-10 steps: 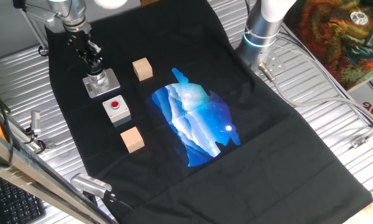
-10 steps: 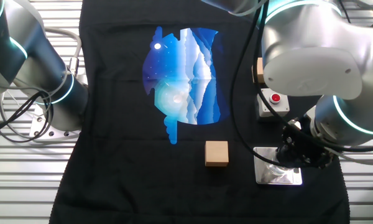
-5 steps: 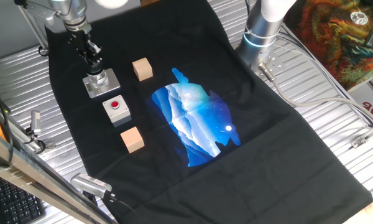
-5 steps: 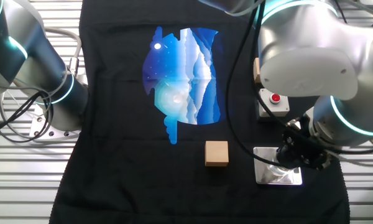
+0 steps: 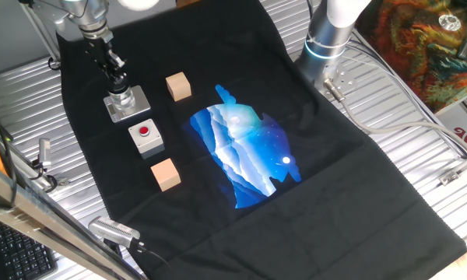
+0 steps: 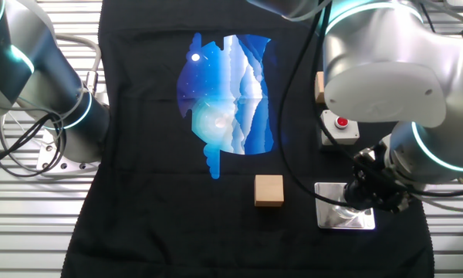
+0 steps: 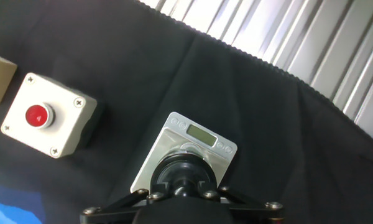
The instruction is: Screw the lid onto the jar
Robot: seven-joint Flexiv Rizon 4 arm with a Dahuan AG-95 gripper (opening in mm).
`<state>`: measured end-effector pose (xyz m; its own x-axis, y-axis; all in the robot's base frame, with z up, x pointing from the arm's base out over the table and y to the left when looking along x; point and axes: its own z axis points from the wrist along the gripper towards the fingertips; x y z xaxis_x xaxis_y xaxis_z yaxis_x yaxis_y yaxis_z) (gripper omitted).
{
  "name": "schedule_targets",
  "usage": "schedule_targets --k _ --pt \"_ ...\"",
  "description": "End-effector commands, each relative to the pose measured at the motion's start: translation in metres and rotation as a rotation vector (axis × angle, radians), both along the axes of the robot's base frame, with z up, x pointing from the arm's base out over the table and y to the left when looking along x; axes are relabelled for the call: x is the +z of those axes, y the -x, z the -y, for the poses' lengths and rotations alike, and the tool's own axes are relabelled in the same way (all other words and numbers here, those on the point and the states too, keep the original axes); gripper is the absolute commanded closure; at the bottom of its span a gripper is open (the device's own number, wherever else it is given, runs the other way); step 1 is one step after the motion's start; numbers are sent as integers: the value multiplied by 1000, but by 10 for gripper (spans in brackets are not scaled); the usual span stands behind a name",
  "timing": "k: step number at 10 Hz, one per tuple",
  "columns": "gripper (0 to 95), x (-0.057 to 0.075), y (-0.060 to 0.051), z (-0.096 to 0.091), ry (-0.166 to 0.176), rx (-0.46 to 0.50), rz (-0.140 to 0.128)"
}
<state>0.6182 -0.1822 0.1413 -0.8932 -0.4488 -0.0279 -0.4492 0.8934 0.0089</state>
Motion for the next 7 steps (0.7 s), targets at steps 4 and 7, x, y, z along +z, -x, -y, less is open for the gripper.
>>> schedule_targets --k 4,7 --pt "950 -3 0 2 -2 -161 10" --pt "950 -5 0 3 6 -253 10"
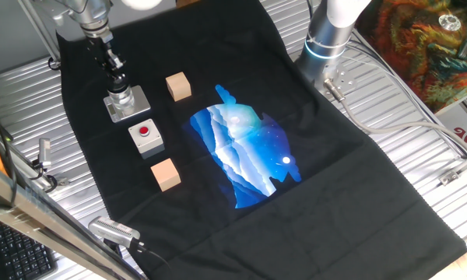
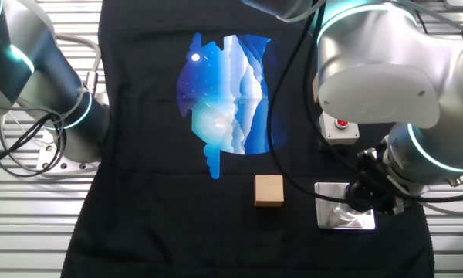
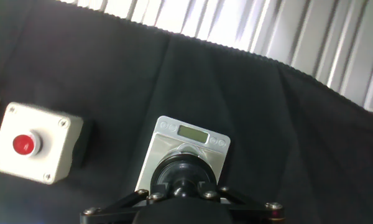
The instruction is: Screw the lid onto the jar
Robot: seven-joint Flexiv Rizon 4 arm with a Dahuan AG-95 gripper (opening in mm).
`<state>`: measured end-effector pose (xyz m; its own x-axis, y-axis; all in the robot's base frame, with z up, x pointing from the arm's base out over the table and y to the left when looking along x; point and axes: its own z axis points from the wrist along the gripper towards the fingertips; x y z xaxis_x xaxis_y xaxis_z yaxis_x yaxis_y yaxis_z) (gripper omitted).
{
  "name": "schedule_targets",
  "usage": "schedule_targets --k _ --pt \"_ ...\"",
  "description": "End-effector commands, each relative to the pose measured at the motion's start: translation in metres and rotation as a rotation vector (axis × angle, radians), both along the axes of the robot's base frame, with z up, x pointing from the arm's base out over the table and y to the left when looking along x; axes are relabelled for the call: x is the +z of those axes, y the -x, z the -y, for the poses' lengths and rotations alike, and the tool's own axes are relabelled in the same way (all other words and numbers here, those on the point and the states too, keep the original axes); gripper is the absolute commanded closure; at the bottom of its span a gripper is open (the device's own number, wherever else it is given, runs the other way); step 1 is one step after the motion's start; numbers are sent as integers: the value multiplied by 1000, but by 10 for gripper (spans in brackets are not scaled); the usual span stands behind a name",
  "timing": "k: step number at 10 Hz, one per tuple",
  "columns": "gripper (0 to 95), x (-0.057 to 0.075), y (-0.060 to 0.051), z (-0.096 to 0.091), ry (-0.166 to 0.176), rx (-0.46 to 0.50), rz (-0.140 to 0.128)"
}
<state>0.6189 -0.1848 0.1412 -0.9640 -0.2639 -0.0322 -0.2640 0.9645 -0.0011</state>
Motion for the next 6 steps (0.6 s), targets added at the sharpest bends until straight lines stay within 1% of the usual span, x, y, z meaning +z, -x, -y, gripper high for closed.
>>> schedule_targets --k 1,3,6 --pt "950 -5 1 1 -2 -82 3" --pt "950 -6 1 2 -6 -131 7" --pt "950 -6 2 3 -11 -144 4"
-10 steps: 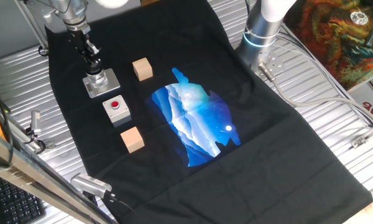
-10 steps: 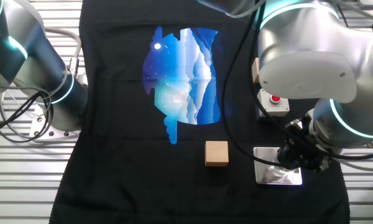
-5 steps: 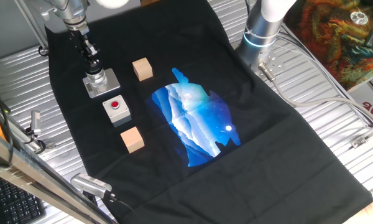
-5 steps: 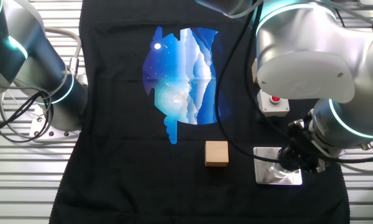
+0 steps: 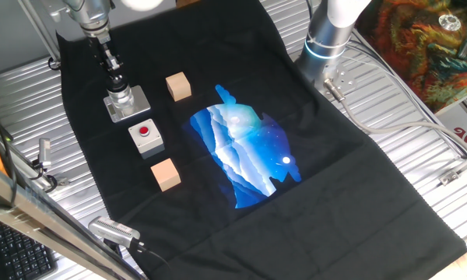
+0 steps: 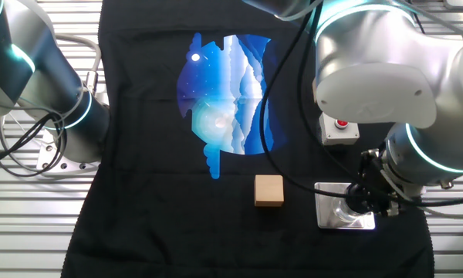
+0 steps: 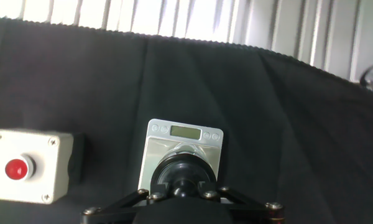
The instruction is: Screw the lid onto the jar
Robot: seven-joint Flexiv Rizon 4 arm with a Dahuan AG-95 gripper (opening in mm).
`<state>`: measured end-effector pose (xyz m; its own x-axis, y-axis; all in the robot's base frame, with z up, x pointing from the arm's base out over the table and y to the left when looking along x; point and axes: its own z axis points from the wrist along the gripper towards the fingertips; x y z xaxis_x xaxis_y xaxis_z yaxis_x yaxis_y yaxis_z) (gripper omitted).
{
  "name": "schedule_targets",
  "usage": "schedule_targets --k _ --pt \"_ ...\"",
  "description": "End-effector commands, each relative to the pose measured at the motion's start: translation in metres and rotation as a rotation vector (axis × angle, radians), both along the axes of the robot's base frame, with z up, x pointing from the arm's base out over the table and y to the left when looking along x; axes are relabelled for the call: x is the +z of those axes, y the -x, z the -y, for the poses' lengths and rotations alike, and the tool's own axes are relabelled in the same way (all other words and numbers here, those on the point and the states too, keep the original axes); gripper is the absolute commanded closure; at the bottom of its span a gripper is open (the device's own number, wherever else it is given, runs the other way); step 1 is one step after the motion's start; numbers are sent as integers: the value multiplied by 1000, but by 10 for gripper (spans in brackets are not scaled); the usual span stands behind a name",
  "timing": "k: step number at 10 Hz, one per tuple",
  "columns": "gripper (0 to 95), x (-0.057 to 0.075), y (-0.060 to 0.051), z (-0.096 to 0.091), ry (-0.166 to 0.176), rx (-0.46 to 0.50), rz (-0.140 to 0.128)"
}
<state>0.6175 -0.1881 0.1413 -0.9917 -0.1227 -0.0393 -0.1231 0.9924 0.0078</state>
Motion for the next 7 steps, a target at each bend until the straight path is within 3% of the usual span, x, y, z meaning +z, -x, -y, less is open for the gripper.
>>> schedule_targets --k 1,7 --pt "950 -6 0 0 -2 1 -1" --pt "950 -1 -3 -4 -3 4 -23"
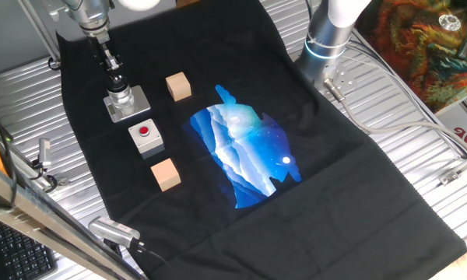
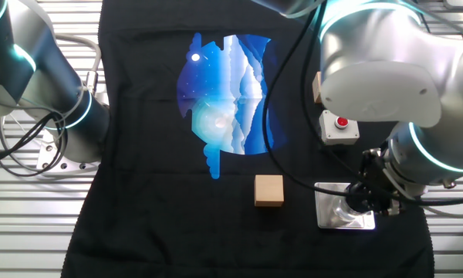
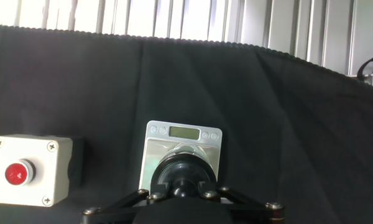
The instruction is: Screw the lid onto the jar
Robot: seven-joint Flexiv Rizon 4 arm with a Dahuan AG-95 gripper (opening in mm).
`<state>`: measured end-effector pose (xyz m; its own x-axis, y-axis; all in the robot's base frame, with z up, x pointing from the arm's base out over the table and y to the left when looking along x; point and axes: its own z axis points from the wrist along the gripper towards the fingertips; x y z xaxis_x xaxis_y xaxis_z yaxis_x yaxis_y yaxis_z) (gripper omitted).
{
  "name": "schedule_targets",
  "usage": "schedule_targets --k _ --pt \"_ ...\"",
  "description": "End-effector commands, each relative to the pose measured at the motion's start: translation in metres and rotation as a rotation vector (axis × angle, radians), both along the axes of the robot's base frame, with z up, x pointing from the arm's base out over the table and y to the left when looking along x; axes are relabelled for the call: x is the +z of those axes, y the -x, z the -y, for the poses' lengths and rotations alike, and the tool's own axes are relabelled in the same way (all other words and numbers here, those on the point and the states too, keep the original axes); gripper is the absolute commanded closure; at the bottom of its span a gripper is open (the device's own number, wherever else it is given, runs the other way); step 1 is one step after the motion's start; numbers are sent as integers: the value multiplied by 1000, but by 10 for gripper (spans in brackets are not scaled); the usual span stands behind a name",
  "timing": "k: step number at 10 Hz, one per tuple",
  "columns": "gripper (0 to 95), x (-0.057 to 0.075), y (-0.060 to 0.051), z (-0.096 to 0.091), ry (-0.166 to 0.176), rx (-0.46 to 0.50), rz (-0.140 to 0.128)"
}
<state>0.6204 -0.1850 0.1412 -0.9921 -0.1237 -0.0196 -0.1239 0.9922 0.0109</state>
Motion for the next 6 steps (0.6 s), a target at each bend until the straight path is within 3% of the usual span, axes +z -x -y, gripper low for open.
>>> schedule_targets --k 1,6 --pt "950 -1 0 -1 -2 4 -4" --pt "950 2 0 -2 -8 10 -8"
